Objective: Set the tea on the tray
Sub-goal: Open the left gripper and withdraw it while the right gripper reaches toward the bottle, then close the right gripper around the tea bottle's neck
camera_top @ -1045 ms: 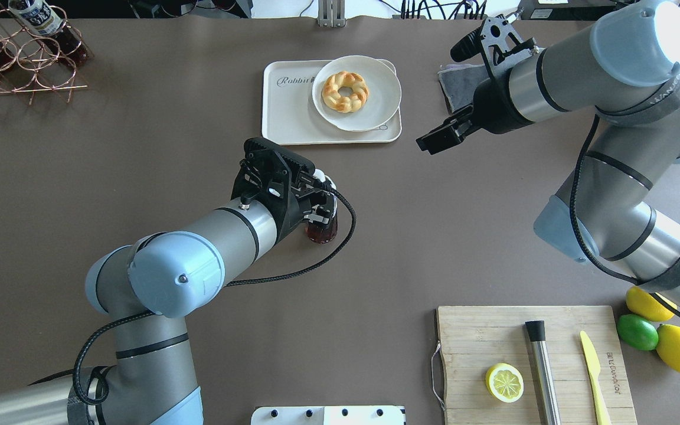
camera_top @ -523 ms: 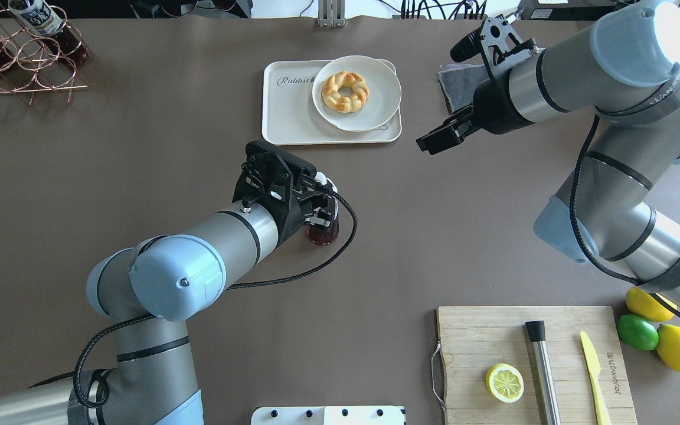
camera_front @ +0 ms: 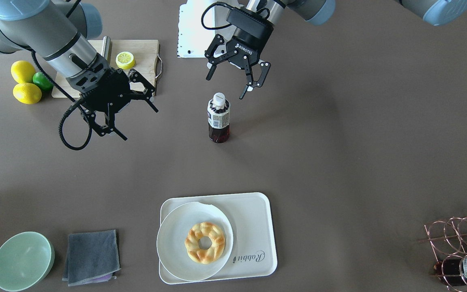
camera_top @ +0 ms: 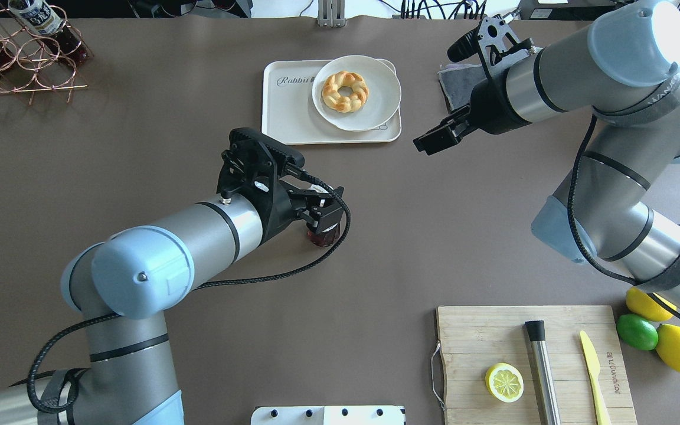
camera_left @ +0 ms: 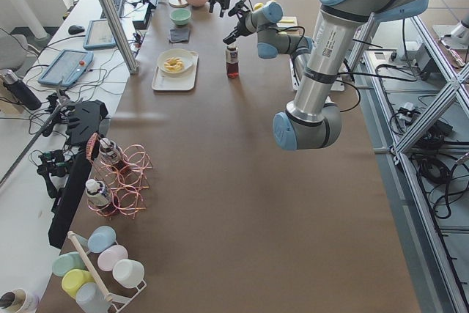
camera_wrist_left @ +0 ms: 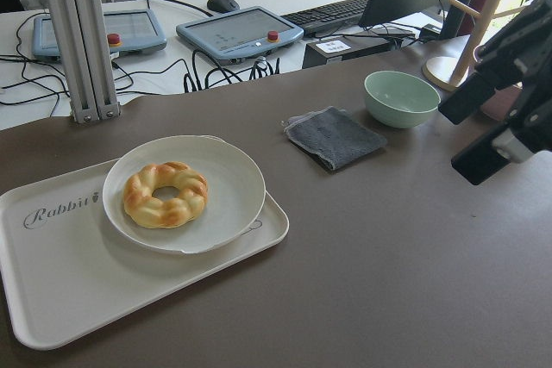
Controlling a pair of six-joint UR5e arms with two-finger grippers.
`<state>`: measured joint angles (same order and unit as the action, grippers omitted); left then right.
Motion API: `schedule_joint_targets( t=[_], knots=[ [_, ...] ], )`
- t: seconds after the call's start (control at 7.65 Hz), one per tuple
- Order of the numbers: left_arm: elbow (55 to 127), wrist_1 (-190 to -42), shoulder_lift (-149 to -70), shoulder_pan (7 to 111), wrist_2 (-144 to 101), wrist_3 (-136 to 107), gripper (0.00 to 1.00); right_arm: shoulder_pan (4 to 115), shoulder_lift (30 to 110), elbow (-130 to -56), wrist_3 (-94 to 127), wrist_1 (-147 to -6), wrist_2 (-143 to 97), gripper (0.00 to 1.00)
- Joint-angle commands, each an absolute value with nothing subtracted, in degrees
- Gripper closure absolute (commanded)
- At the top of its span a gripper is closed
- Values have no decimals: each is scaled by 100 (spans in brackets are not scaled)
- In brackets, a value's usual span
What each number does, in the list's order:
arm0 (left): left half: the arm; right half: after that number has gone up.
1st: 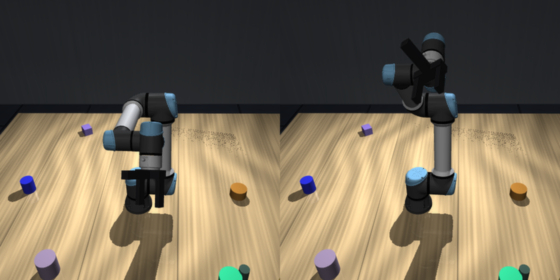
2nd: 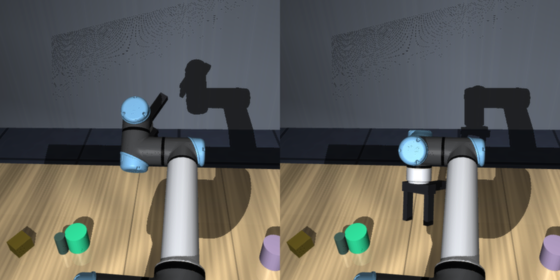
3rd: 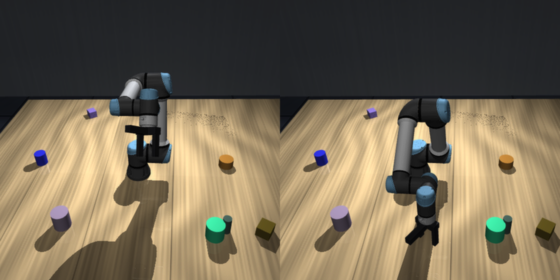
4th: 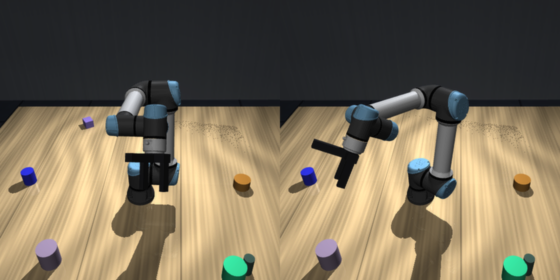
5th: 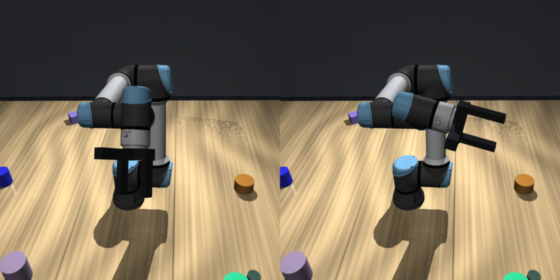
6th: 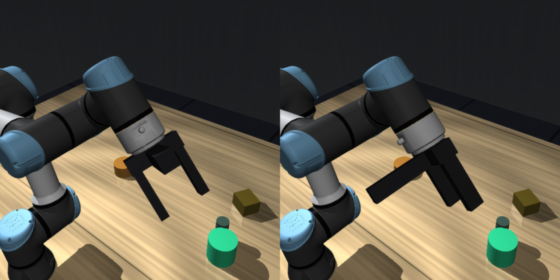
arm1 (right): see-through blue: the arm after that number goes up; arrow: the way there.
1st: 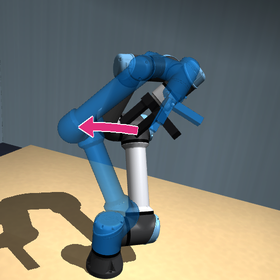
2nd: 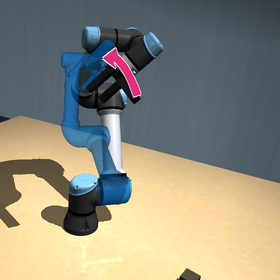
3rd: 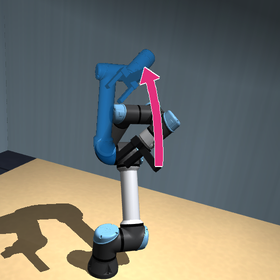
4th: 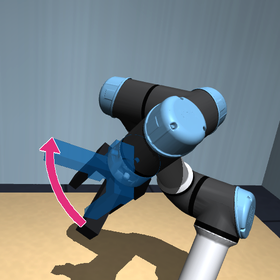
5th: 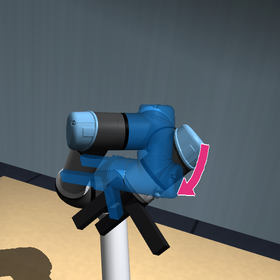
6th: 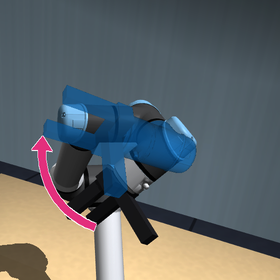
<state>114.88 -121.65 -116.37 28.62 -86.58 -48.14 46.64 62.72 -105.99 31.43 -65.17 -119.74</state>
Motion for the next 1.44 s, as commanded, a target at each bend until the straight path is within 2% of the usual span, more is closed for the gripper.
schedule_joint_targets(
  t=[0.0, 0.26, 0.52, 0.78, 1.31],
  knots=[
    [11576, -12138, -10691, 5125, -12328, -5344, 3, 4169, 5978, -10626, 3776, -6521, -11447, 1],
    [11260, -12155, -9769, 6603, -13907, -5178, 3, 3554, 5583, -10643, 4296, -6583, -10682, 1],
    [10989, -12155, -8260, 7326, -13756, -2846, 2, 3052, 5389, -10696, 4578, -6818, -9953, 1],
    [10190, -12155, -8095, 8057, -13746, -1244, 2, 2629, 5047, -10845, 4570, -7695, -9083, 1],
    [10072, -12173, -8095, 8077, -13746, -1125, 2, 2093, 5281, -10846, 4500, -7770, -7613, 2]
  ],
)
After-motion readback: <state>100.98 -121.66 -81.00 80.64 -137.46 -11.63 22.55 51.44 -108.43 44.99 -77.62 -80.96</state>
